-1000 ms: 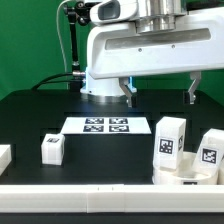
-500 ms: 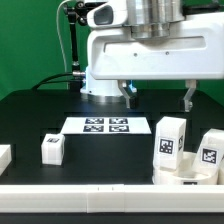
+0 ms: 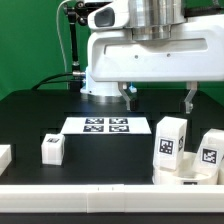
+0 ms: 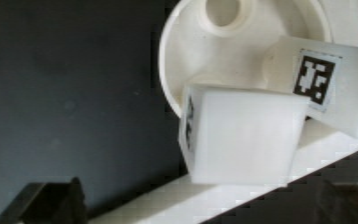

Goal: Assemble stool

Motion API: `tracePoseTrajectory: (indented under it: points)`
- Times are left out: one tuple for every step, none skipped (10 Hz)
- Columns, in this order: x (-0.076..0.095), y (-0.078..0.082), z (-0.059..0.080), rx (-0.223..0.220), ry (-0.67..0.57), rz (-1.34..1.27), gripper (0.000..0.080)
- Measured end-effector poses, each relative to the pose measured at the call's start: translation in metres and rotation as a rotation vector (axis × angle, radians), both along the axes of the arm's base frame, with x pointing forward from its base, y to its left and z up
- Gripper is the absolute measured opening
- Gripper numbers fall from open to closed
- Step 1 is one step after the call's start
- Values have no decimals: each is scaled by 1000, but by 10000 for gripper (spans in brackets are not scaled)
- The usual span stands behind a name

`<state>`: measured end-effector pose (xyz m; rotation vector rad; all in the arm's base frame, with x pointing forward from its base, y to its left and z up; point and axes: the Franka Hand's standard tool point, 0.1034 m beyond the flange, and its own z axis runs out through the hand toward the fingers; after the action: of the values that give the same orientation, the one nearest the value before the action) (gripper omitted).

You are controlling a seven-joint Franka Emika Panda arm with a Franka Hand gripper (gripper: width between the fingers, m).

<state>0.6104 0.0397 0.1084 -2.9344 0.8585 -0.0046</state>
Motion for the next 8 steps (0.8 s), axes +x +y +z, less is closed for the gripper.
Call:
tracePoseTrajectory:
  points:
    - [4, 1, -7, -1, -4, -12, 649]
    - [11, -1, -9, -7, -28, -28, 649]
    - [11, 1, -13, -8, -27, -28, 649]
    - [10, 3, -19, -10, -24, -23, 649]
    - [10, 3, -21, -12, -24, -21, 649]
    - [10, 3, -21, -12, -24, -18, 649]
    - [9, 3, -23, -13, -22, -17, 521]
    - [9, 4, -23, -14, -22, -14, 382]
